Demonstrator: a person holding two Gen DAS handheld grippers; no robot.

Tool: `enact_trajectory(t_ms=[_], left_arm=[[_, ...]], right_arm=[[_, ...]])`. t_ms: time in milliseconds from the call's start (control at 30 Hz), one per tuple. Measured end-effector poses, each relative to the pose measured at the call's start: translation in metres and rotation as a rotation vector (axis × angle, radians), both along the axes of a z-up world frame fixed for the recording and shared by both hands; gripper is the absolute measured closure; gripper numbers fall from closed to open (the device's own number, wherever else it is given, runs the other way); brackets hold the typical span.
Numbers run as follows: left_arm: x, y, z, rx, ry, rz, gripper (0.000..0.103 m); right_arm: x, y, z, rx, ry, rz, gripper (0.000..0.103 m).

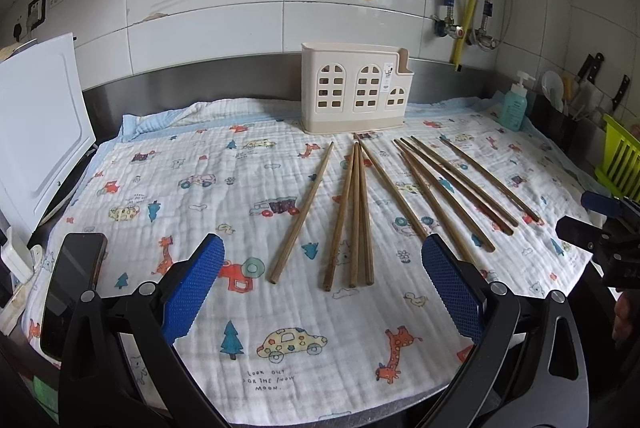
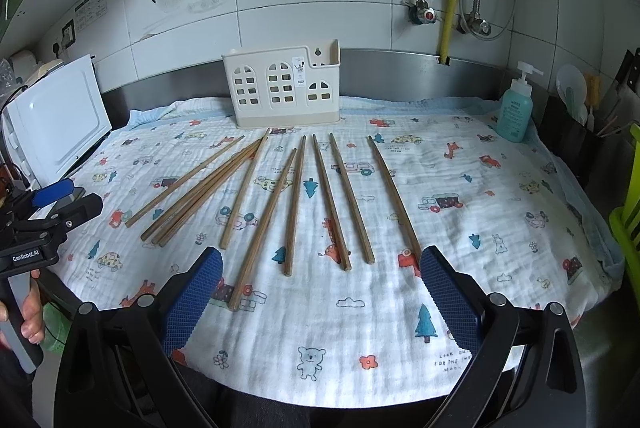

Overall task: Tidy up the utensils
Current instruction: 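Close the left gripper on a wooden chopstick while the right gripper grasps another chopstick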

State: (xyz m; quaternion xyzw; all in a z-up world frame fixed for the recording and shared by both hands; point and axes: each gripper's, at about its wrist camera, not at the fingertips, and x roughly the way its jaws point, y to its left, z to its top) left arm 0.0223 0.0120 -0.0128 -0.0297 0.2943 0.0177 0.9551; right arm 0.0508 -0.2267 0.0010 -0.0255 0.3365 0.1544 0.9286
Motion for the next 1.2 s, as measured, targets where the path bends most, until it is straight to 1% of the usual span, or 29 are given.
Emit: enact_trajectory(t_ms=[300, 367, 500, 533, 567, 667, 767, 800, 867, 900, 933, 967, 1000, 1033, 1067, 1133, 1200], left_arm=[[0.008, 0.016, -0.004, -0.007, 0.009, 0.024, 0.007], [0.010, 0.020, -0.004, -0.004, 0.013, 0.027, 0.007], [0.016, 0.029, -0.007, 0.012, 0.023, 0.031, 0.008], [0.018, 0.031, -0.008, 0.012, 0.031, 0.024, 0.017], [0.021, 0.032, -0.009, 0.009, 0.040, 0.019, 0.021], [0.029, 0.035, -0.015, 0.005, 0.063, -0.001, 0.028], [0.040, 0.035, -0.022, 0.007, 0.092, -0.031, 0.037], [0.044, 0.035, -0.025, 0.006, 0.105, -0.042, 0.042], [0.052, 0.036, -0.032, 0.005, 0.128, -0.053, 0.046], [0.057, 0.037, -0.036, 0.002, 0.144, -0.061, 0.051], [0.061, 0.037, -0.040, -0.008, 0.160, -0.074, 0.057], [0.064, 0.037, -0.042, -0.013, 0.170, -0.081, 0.058], [0.066, 0.037, -0.045, -0.013, 0.177, -0.086, 0.058], [0.070, 0.036, -0.047, -0.007, 0.185, -0.092, 0.061], [0.072, 0.035, -0.049, -0.004, 0.189, -0.095, 0.064], [0.077, 0.034, -0.051, -0.017, 0.198, -0.113, 0.071], [0.081, 0.032, -0.052, -0.008, 0.209, -0.118, 0.073]], right_arm=[[0.009, -0.007, -0.006, -0.004, 0.016, -0.012, 0.015], [0.011, -0.009, -0.007, -0.001, 0.023, -0.008, 0.019], [0.015, -0.012, -0.012, -0.004, 0.034, -0.015, 0.019], [0.017, -0.013, -0.013, -0.001, 0.038, -0.016, 0.022], [0.019, -0.014, -0.015, 0.003, 0.045, -0.015, 0.024], [0.024, -0.016, -0.018, 0.009, 0.058, -0.011, 0.026], [0.031, -0.019, -0.020, 0.008, 0.063, -0.012, 0.030], [0.033, -0.020, -0.020, 0.014, 0.066, -0.012, 0.031], [0.038, -0.023, -0.023, 0.024, 0.077, -0.009, 0.038], [0.041, -0.025, -0.023, 0.026, 0.080, -0.011, 0.039], [0.044, -0.026, -0.025, 0.030, 0.085, -0.010, 0.043], [0.047, -0.028, -0.026, 0.035, 0.092, -0.008, 0.047], [0.049, -0.029, -0.027, 0.039, 0.095, -0.009, 0.048], [0.052, -0.031, -0.028, 0.041, 0.100, -0.010, 0.051], [0.055, -0.032, -0.030, 0.042, 0.105, -0.010, 0.057], [0.061, -0.035, -0.032, 0.049, 0.117, -0.011, 0.063], [0.067, -0.036, -0.035, 0.048, 0.125, -0.016, 0.066]])
